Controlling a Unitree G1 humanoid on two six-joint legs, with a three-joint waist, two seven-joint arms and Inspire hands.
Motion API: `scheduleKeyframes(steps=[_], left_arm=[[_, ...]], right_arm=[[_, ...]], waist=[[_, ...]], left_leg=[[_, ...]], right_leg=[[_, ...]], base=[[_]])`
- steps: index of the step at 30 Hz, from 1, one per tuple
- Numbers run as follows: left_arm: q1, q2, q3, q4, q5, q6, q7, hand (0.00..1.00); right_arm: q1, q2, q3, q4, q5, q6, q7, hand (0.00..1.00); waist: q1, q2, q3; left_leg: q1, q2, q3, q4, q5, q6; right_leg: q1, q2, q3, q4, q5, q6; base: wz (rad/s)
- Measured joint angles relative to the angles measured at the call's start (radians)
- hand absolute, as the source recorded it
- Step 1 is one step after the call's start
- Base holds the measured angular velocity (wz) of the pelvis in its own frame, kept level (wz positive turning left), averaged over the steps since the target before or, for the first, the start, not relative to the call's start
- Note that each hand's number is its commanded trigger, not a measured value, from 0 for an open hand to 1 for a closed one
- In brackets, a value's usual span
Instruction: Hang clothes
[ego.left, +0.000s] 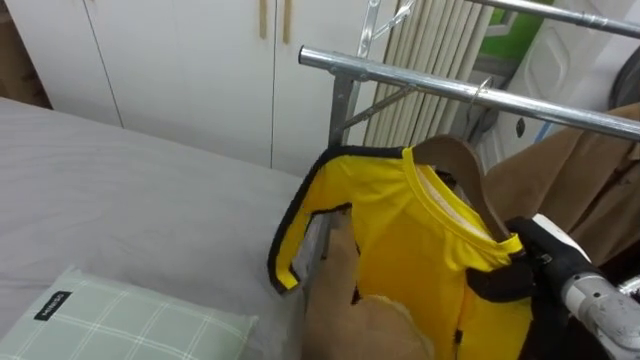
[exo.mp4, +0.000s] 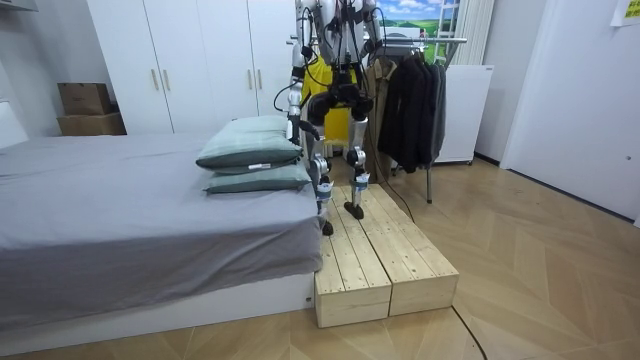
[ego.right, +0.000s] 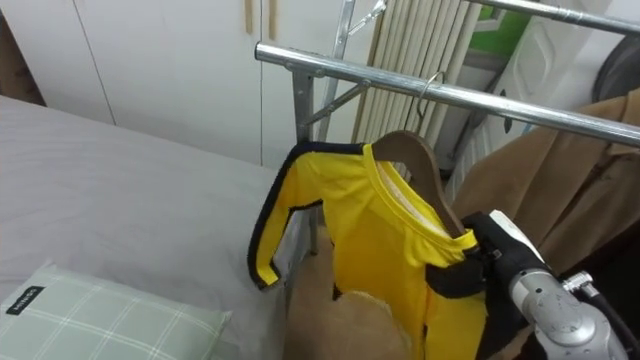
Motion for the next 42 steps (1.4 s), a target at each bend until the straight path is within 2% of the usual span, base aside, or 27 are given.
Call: scheduleKeyframes(steps=[15, 22, 31, 42], left_arm=[[0.005, 0.0, -0.001, 0.0, -0.001, 0.0, 0.0, 0.0], [0.005, 0.002, 0.001, 0.0, 0.002, 0.0, 0.0, 0.0], [0.009, 0.003, 0.008, -0.012, 0.013, 0.001, 0.0, 0.0], [0.025, 0.001, 0.02, -0.039, 0.012, 0.001, 0.0, 0.0]], right_arm=[[0.0, -0.003, 0.0, 0.0, -0.057, 0.002, -0.016, 1.0], [0.0, -0.004, 0.0, 0.0, -0.055, 0.006, -0.015, 1.0], [0.0, -0.004, -0.001, 0.005, -0.047, 0.019, -0.014, 1.0], [0.0, -0.004, -0.004, 0.028, -0.002, 0.021, -0.012, 1.0]], waist=[[-0.004, 0.0, -0.0002], [-0.003, -0.005, -0.0023], [-0.007, -0.005, -0.0026], [-0.007, -0.005, -0.0028]], left_leg=[[0.011, 0.001, 0.003, 0.0, 0.002, -0.003], [0.011, -0.001, 0.003, -0.001, 0.002, -0.003], [0.009, 0.0, -0.014, 0.0, 0.003, -0.004], [0.013, 0.003, -0.014, 0.0, 0.003, -0.005]], right_leg=[[0.014, 0.0, -0.001, 0.003, -0.001, 0.0], [0.004, -0.001, 0.0, 0.025, -0.014, 0.0], [0.014, -0.001, -0.01, 0.013, -0.015, -0.001], [0.019, -0.001, -0.02, 0.014, -0.015, -0.001]], base=[[0.0], [0.0], [0.05], [0.0]])
